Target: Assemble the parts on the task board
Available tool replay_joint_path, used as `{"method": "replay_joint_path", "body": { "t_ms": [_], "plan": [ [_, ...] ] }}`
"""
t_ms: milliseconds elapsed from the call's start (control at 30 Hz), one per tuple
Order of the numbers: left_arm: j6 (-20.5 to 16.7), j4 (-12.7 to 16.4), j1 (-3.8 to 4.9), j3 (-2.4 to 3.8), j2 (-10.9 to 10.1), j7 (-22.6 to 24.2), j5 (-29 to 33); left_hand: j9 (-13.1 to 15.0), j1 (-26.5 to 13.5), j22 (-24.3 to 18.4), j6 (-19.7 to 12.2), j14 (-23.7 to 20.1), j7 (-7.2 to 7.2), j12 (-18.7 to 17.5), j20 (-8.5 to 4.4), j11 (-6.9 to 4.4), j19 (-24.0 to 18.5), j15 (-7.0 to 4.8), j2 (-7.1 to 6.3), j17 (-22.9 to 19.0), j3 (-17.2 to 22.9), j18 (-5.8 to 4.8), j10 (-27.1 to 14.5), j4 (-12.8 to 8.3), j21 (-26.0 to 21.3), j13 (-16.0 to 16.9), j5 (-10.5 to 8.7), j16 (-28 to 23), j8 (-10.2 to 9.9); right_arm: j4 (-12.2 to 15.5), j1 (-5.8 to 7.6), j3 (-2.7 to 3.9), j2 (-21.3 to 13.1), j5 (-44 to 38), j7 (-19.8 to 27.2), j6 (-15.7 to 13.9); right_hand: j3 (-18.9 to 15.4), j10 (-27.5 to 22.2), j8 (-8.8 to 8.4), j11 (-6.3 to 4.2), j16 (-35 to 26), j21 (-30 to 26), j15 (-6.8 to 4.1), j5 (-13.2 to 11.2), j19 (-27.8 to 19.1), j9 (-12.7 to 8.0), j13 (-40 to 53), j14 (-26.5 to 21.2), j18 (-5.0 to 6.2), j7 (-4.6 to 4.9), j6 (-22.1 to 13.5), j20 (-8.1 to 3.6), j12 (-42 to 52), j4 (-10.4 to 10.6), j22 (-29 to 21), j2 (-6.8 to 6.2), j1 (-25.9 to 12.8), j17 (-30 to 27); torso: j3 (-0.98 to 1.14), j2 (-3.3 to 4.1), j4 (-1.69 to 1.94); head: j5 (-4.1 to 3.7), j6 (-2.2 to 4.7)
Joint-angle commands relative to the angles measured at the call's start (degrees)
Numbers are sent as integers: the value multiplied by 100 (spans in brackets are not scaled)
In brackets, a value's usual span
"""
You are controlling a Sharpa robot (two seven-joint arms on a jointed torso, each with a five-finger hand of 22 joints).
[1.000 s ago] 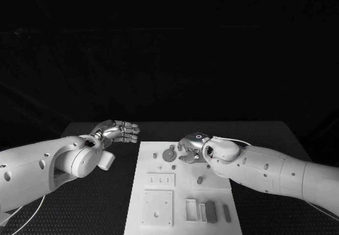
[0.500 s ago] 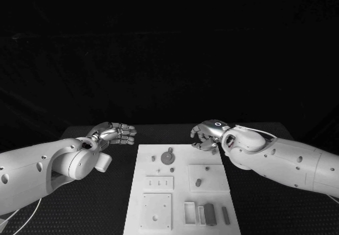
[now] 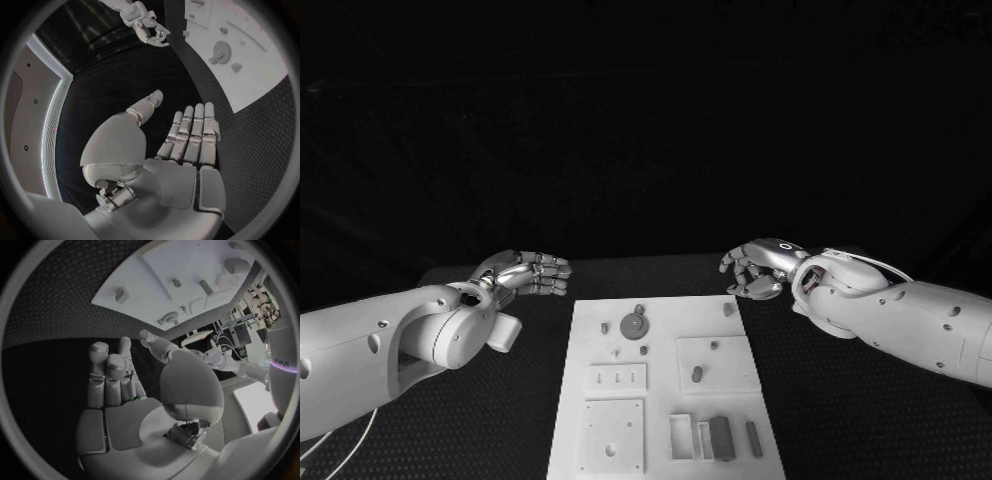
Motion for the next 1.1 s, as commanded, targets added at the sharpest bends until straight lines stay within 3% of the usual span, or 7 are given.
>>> {"method": "replay_joint_path", "body": {
  "t_ms": [33, 367, 700, 833, 867, 967, 1100],
  "plan": [
    [62, -9, 10, 2, 10, 115, -19, -1, -13, 9, 32, 48, 213, -25, -2, 8, 22, 0, 43, 10, -24, 93, -13, -16, -32, -6, -23, -28, 23, -264, -1, -7, 24, 339, 501, 256, 9, -32, -22, 46, -54, -46, 24, 25, -49, 4, -281, -23, 271, 73, -11, -3, -278, 10, 44, -62, 22, -42, -5, -2, -5, -44, -10],
    [82, -33, 10, 3, 19, 101, -19, -19, -21, 12, 3, 48, 229, -78, -4, 16, 26, -1, 35, 21, -32, 90, -69, -29, -42, -20, -23, -42, -7, -890, -127, -60, 148, 374, 595, 516, -258, 113, -56, 97, -59, -128, 77, 8, -108, 0, -952, -90, 271, 109, -217, 26, -799, 108, 81, -206, -75, -85, -24, -6, 11, -75, -33],
    [94, -47, 10, 3, 17, 96, -19, -24, -25, 12, -7, 45, 236, -92, -3, 20, 24, 1, 30, 24, -35, 88, -83, -31, -47, -24, -23, -49, -17, -1101, -361, -74, 278, 270, 556, 544, -559, 256, -19, 45, -21, -154, 25, 16, -104, 14, -730, -91, 271, 71, -236, 20, -507, 231, 85, -235, -214, -96, -25, -5, 6, -71, -60],
    [101, -48, 10, 3, 18, 92, -19, -26, -27, 12, -11, 44, 238, -96, -2, 21, 23, 2, 29, 25, -36, 87, -88, -31, -48, -25, -23, -51, -20, -1126, -423, -74, 338, 269, 551, 496, -706, 371, -10, -72, 55, -137, -64, 17, -27, 10, 390, -45, 271, -38, -243, 3, 687, 272, 100, -232, -131, -85, -26, -7, 6, -66, -72],
    [101, -48, 10, 3, 20, 92, -19, -27, -27, 12, -11, 44, 239, -97, -2, 21, 23, 2, 29, 26, -36, 87, -89, -31, -48, -26, -23, -52, -20, -1141, -438, -74, 359, 269, 545, 486, -748, 207, -16, -64, 299, -48, -98, 36, 45, 5, 1120, -14, 271, -88, -254, -40, 1498, 263, 119, -245, -76, 78, -25, -6, 5, -69, -73],
    [104, -43, 10, 3, 21, 92, -19, -27, -27, 13, -13, 44, 240, -99, -2, 21, 23, 2, 29, 26, -36, 87, -90, -31, -49, -26, -22, -53, -22, -1189, -458, -74, 420, 280, 530, 449, -767, -55, -47, -99, 683, 177, -105, 22, 67, -10, 2156, -50, 271, -63, -337, -100, 2795, 366, 130, -217, -105, 361, -25, -3, 4, -63, -77],
    [113, -40, 10, 3, 23, 85, -19, -29, -28, 13, -15, 43, 242, -102, -2, 22, 23, 2, 29, 27, -36, 87, -93, -31, -50, -27, -22, -55, -24, -1248, -477, -74, 479, 283, 507, 400, -756, -55, -41, -109, 772, 263, -111, 22, 71, -7, 2313, -23, 271, -71, -352, -122, 3063, 375, 128, -203, -77, 421, -24, -2, 11, -66, -93]
  ]
}}
